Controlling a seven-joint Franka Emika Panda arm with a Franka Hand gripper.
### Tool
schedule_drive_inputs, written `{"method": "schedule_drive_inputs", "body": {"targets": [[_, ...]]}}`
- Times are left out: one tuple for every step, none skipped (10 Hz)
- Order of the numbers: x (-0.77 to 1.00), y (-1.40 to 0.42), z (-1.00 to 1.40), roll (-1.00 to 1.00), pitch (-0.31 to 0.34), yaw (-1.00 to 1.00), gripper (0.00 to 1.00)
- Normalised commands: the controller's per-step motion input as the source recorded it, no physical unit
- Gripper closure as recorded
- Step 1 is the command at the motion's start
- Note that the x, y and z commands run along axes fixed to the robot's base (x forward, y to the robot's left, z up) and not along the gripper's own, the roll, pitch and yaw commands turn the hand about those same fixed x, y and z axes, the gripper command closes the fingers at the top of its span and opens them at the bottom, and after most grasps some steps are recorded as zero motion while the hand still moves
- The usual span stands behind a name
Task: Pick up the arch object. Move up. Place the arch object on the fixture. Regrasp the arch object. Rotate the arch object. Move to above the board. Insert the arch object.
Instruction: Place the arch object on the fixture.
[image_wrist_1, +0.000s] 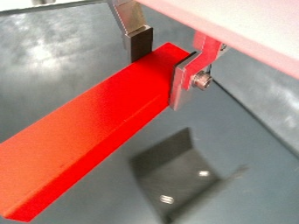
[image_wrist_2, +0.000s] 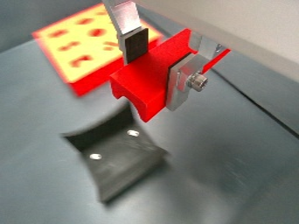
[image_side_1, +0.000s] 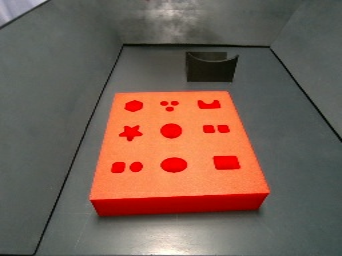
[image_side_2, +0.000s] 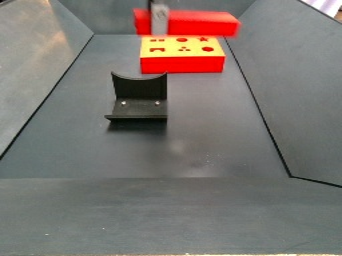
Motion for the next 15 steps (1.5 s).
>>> {"method": "schedule_drive_inputs", "body": {"targets": [[1.0, -0.67, 0.25, 0.01, 0.024, 1.0, 1.0], [0.99, -0.44, 0.18, 0.01, 0.036, 1.0, 1.0], [0.88, -0.28, 0.12, 0.01, 0.045, 1.0, 1.0], [0.79, -0.18, 0.07, 0.01, 0.055, 1.0, 1.0], [0.71, -0.11, 0.04, 0.0, 0.064, 1.0, 1.0], [0.61, -0.06, 0.02, 0.0, 0.077, 1.0, 1.0], [0.53, -0.04, 0.01, 0.0, 0.087, 1.0, 1.0], [0.45, -0.03, 0.01, 0.0, 0.099, 1.0, 1.0], [0.35, -0.02, 0.01, -0.01, 0.117, 1.0, 1.0], [0.27, -0.01, 0.01, -0.01, 0.135, 1.0, 1.0], [0.2, -0.01, 0.01, -0.02, 0.156, 1.0, 1.0], [-0.36, 0.49, -0.61, -0.81, 0.331, 1.0, 1.0], [-0.39, 0.48, -0.59, -0.9, 0.358, 1.0, 1.0], [-0.23, 0.3, -0.33, -1.0, 0.34, 0.95, 1.0], [-0.12, 0.15, -0.16, -1.0, 0.349, 0.88, 1.0]]}}
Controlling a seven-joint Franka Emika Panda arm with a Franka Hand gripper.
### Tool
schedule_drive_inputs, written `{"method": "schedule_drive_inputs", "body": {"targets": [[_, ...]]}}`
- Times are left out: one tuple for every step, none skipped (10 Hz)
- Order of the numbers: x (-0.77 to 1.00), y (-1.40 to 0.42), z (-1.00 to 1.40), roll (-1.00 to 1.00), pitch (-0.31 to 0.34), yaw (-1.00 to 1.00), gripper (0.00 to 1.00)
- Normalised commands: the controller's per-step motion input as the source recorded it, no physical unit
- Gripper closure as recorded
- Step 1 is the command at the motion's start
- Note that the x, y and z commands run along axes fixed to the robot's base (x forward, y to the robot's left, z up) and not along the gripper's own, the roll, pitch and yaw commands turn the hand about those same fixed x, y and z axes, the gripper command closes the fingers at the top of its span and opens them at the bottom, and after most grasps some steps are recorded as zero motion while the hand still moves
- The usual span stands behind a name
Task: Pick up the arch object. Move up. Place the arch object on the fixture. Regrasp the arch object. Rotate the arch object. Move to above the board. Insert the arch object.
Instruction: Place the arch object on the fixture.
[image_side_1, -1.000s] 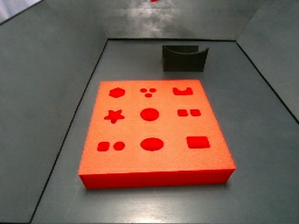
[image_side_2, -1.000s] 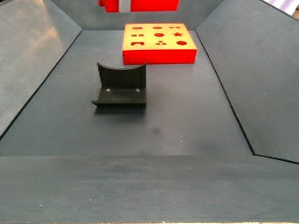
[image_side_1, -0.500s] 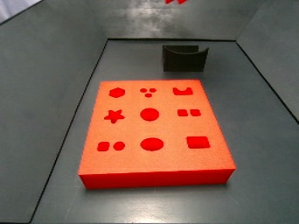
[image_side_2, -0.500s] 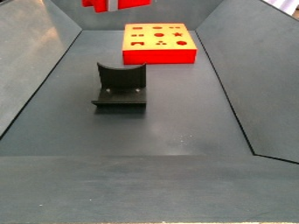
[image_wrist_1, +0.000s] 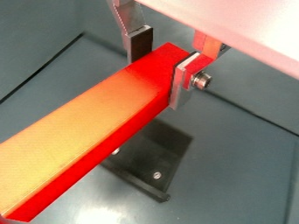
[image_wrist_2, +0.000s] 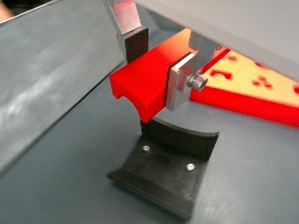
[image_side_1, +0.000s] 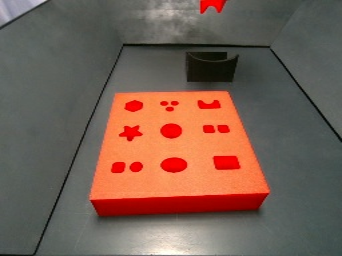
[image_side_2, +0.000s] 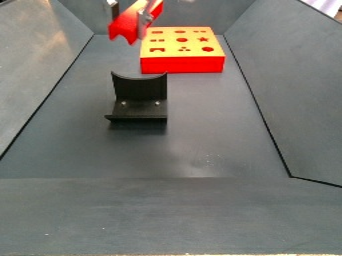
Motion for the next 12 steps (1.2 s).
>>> {"method": "schedule_drive_inputs", "body": {"targets": [[-0.04, 0.08, -0.06, -1.0, 0.389, 0.8, 1.0], [0.01, 0.06, -0.03, -1.0, 0.467, 0.7, 1.0], [0.05, 0.05, -0.02, -1.0, 0.538, 0.62, 1.0], [0.07, 0.05, -0.02, -0.92, 0.581, 0.48, 1.0], [0.09, 0.05, -0.01, -0.67, 0.539, 0.22, 1.0], [0.09, 0.05, -0.01, -0.55, 0.506, 0.12, 1.0], [0.09, 0.03, 0.0, -0.32, 0.418, -0.03, 1.0], [0.08, 0.03, 0.0, -0.22, 0.334, -0.1, 1.0], [0.07, 0.03, 0.0, -0.15, 0.241, -0.15, 1.0], [0.07, 0.03, 0.0, -0.12, 0.206, -0.15, 1.0], [0.1, 0.06, -1.0, -1.0, 0.06, -0.17, 1.0], [0.11, 0.07, -1.0, -1.0, 0.035, -0.18, 1.0]]}}
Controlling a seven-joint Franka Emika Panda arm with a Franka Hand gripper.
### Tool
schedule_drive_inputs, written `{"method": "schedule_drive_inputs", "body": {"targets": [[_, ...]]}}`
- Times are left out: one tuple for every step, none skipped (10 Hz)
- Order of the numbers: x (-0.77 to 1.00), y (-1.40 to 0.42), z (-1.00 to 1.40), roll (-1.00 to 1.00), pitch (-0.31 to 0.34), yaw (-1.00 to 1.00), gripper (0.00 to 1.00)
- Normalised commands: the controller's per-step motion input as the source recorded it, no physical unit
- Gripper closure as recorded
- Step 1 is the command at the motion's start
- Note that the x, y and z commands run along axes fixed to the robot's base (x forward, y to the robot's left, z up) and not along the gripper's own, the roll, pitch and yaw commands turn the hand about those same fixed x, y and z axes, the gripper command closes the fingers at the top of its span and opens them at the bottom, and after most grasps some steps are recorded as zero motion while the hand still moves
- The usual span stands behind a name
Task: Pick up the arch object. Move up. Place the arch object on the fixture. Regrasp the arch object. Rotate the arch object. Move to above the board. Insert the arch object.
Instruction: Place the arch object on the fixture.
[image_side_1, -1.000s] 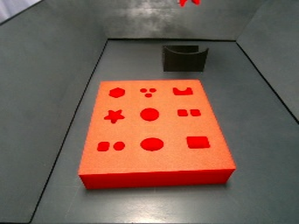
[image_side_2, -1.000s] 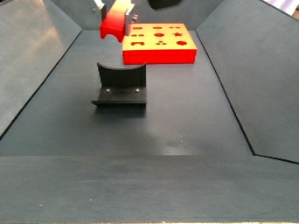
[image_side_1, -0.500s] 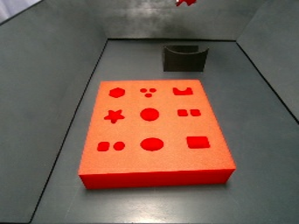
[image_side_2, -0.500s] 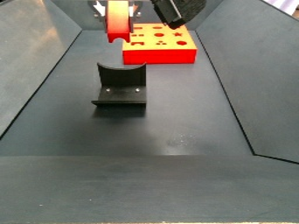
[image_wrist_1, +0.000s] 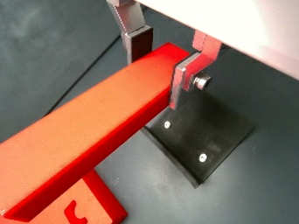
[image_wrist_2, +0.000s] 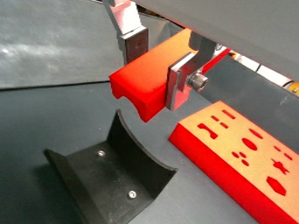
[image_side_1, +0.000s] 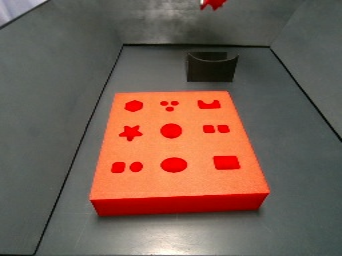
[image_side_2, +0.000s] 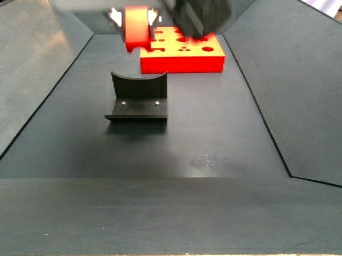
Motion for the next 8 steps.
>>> {"method": "schedule_drive_inputs", "body": {"targets": [[0.12, 0.08, -1.0, -1.0, 0.041, -0.18, 1.0], [0.13, 0.08, -1.0, -1.0, 0.045, -0.18, 1.0], [0.13, 0.08, -1.0, -1.0, 0.043, -0.19, 1.0], [0.14, 0.09, -1.0, -0.87, 0.026, -0.18, 1.0], [0.15, 0.1, -1.0, -0.71, 0.014, -0.16, 1.0], [0.16, 0.1, -1.0, -0.54, 0.005, -0.14, 1.0], [0.17, 0.11, -1.0, -0.37, 0.003, -0.12, 1.0], [0.18, 0.11, -1.0, -0.23, 0.0, -0.1, 1.0]]}}
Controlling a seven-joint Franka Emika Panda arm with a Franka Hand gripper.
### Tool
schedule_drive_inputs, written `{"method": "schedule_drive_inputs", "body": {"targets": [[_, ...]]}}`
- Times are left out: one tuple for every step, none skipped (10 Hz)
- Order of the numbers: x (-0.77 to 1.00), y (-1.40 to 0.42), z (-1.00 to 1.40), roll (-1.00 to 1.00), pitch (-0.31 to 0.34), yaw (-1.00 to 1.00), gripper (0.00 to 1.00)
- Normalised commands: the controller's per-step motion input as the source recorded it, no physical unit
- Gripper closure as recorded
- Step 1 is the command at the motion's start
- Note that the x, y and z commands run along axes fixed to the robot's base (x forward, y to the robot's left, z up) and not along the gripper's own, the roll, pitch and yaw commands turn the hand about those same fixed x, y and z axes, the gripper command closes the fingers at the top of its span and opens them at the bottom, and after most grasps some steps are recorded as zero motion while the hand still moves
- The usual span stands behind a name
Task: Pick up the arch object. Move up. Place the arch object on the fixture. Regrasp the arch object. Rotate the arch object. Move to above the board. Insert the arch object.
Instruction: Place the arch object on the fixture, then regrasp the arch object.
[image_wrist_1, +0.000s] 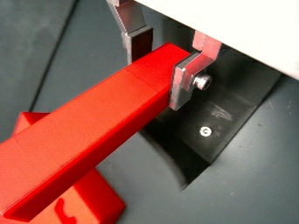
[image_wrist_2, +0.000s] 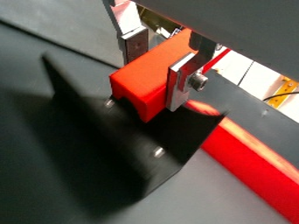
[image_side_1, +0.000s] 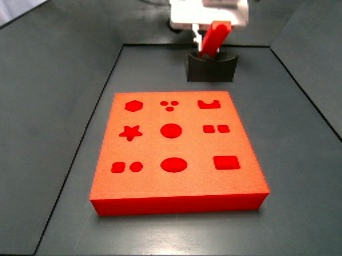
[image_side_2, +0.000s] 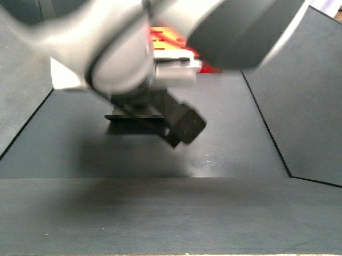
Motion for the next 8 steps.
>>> {"method": "schedule_drive_inputs", "body": {"targets": [[0.17, 0.11, -0.96, -0.19, -0.003, -0.08, 1.0], [0.15, 0.1, -0.77, -0.17, -0.009, -0.08, 1.0], [0.12, 0.07, -0.6, -0.16, -0.015, -0.07, 1.0], [0.08, 0.07, -0.52, -0.12, -0.013, -0.05, 1.0], [0.07, 0.06, -0.52, -0.11, -0.009, -0.05, 1.0], [0.0, -0.5, -0.17, 0.0, 0.0, 0.0, 1.0], [0.0, 0.0, 0.0, 0.0, 0.0, 0.0, 0.0], [0.0, 0.0, 1.0, 0.04, -0.033, 0.03, 0.0]]}}
